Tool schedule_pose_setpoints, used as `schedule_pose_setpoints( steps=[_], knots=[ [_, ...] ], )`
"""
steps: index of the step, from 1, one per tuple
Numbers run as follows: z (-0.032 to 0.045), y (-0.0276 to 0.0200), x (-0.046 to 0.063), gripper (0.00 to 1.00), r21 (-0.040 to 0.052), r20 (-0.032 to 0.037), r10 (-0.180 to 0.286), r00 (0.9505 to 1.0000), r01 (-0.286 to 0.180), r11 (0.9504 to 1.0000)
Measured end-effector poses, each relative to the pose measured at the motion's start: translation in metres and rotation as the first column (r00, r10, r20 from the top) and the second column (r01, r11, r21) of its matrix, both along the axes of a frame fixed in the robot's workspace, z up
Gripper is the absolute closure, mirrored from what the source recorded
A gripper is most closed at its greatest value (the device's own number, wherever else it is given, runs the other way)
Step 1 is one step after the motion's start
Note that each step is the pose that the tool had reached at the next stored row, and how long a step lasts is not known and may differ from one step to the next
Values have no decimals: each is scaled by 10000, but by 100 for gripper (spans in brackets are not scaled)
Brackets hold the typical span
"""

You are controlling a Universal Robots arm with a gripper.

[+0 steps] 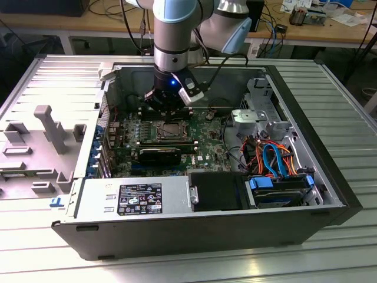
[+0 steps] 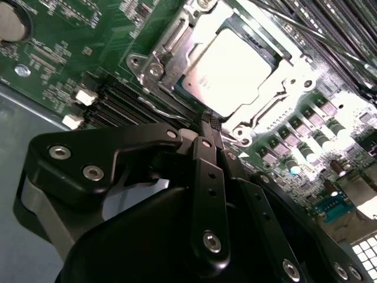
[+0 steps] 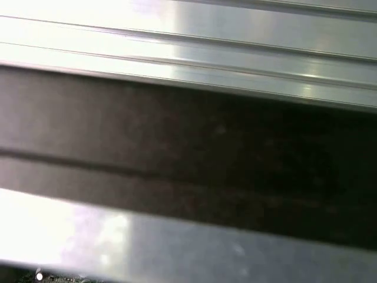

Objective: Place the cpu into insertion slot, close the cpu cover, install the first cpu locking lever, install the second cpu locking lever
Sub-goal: 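Install the first cpu locking lever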

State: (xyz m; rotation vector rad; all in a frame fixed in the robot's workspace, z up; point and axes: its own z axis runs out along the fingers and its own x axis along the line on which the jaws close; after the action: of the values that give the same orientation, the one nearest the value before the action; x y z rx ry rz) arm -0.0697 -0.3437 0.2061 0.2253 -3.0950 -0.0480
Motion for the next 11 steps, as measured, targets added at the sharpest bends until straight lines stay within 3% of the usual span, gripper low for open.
schedule_pose_setpoints(
  steps=[7, 11],
  knots=[
    [8, 1, -94, 89, -1, 2, -1, 10000, 1, 10000],
    [68, 3, -100, 89, 3, 10, 0, 10000, 0, 10000]
  ],
)
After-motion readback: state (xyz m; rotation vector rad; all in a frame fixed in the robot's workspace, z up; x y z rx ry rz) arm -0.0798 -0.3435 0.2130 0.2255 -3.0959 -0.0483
